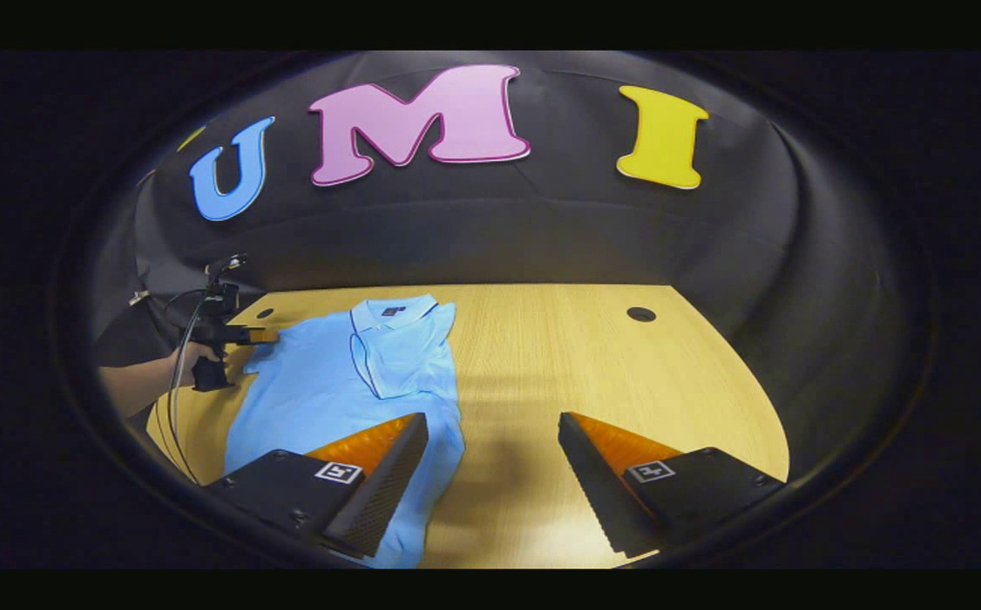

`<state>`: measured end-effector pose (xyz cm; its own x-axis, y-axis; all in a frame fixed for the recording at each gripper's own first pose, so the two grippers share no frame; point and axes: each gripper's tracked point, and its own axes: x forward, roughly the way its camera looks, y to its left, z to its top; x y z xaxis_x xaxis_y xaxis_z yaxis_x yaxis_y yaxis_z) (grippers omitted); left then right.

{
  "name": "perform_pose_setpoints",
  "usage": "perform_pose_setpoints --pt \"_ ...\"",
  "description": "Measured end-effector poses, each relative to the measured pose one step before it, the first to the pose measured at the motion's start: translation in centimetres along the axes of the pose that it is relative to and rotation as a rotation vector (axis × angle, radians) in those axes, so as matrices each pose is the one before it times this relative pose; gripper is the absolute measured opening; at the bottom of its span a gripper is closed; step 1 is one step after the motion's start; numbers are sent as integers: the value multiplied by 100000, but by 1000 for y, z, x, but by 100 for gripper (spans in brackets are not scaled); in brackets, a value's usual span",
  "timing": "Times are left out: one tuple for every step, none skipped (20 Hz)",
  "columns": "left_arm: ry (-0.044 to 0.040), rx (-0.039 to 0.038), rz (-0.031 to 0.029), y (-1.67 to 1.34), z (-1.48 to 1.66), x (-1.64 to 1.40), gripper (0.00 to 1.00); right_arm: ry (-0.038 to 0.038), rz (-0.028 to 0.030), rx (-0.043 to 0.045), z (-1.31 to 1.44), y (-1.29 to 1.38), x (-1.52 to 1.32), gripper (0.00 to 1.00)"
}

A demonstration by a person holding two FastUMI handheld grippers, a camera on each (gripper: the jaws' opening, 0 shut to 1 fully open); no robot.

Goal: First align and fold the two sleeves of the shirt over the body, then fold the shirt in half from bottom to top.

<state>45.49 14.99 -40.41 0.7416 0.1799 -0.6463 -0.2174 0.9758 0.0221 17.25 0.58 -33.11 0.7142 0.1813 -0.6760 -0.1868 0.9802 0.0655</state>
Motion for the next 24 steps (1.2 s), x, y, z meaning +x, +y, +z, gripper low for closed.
perform_pose_setpoints --pt "237 1442 -1282 -463 -2 6 73 53 303 48 -43 196 72 97" --pt "552 1282 -1934 -647 58 -30 58 -27 464 490 83 269 152 97" --pt "36 1102 -1151 -416 86 54 43 165 815 633 -71 284 151 97" --pt "23 632 -156 -340 144 32 28 266 383 540 -75 97 87 94" --pt "12 778 472 -111 -122 91 13 269 225 482 -171 41 30 94" --pt "98 647 170 -74 114 -31 19 339 300 350 -149 10 13 97" --pt "168 972 105 -136 6 -81 8 509 53 164 -272 -26 -31 97" --pt "253 668 253 5 103 -64 7 577 -42 88 -222 -144 72 97" --pt "195 594 149 -51 68 -133 7 333 39 172 -133 -112 -40 97" --pt "387 809 132 -171 111 -189 7 177 -12 260 1 -160 -45 97" --pt "-614 819 151 -199 284 -298 6 -81 -57 104 -10 -163 -43 97" --pt "-1228 218 -558 -478 627 -326 6 -107 -208 6 3 -231 36 94" --pt "-984 435 -469 -646 610 -467 6 -37 -9 155 22 -154 13 94" --pt "-703 1184 -1654 -889 685 -522 6 158 147 421 77 -128 -106 97" --pt "-1348 1690 -1528 -1093 750 -583 6 98 136 516 -67 -117 -128 97" --pt "-1311 1417 -1624 -1135 912 -658 6 44 89 356 2 -21 -45 98" --pt "-1183 572 -2365 -1481 767 -845 6 -105 381 287 138 49 13 94" --pt "-1481 -11 -2677 -1716 921 -817 6 -31 521 22 24 93 -106 99" --pt "-1660 -230 -3993 -2439 902 -984 6 -65 672 -410 44 113 -174 99" --pt "-1289 -569 -3196 -2083 524 -637 6 -142 612 -479 -57 178 -236 99" --pt "-1334 -1069 -4570 -2503 535 -661 6 78 421 -697 -15 149 -147 99" --pt "-2548 -2157 -7656 -4033 638 -1096 7 -155 477 -1296 -70 232 -381 99" --pt "-1080 -3862 -7293 -3421 215 -976 11 -925 451 -1344 -49 366 -598 99" --pt "-1278 -1783 -4533 -2031 112 -638 33 -547 105 -284 -123 291 -749 99"
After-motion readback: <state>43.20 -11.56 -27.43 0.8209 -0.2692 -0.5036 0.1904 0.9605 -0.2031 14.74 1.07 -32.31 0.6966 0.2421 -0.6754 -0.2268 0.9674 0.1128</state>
